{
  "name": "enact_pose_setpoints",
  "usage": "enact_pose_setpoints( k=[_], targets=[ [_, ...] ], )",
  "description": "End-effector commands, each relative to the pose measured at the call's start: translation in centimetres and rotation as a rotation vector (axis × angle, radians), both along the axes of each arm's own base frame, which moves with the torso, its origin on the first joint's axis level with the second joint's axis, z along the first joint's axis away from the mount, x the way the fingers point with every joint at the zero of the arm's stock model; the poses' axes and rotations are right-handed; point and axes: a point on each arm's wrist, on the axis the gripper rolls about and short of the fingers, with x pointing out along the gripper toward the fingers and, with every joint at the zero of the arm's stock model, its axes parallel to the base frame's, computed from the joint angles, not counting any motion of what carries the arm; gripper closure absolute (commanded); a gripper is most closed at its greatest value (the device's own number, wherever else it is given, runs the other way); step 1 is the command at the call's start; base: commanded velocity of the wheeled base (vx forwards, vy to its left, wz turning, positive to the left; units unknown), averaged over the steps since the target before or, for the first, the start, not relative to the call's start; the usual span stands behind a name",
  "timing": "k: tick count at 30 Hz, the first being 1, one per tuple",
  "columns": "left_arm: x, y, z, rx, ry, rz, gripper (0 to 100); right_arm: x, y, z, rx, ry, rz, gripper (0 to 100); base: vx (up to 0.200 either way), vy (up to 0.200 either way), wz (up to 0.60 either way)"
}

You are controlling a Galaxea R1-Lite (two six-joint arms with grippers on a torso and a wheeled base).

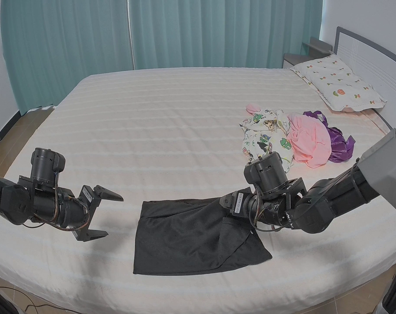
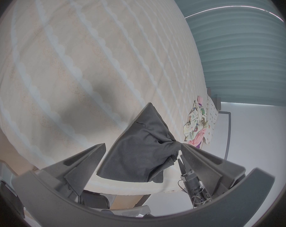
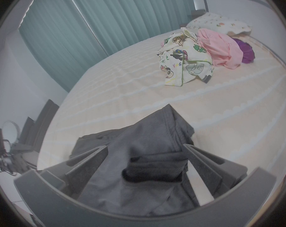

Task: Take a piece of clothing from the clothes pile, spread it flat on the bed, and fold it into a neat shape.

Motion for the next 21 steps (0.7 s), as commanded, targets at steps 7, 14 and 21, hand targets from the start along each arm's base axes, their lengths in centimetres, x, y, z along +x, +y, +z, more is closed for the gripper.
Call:
enact_pose_setpoints(
  k=[7, 14, 21],
  targets=[
    [0.0, 0.0, -0.2, 0.001, 0.008, -0.002, 0, 0.2, 2.0, -2.5, -0.089, 0.013, 0.059, 0, 0.000, 0.000, 0.00],
    [0.0, 0.0, -0.2, 0.000, 0.008, -0.001, 0, 0.1, 1.9, -3.0, -0.103, 0.032, 0.059, 100, 0.000, 0.000, 0.00],
    [0.0, 0.0, -0.2, 0.000, 0.009, -0.001, 0, -2.1, -0.7, -0.7, -0.116, 0.062, 0.040, 100, 0.000, 0.000, 0.00]
  ],
)
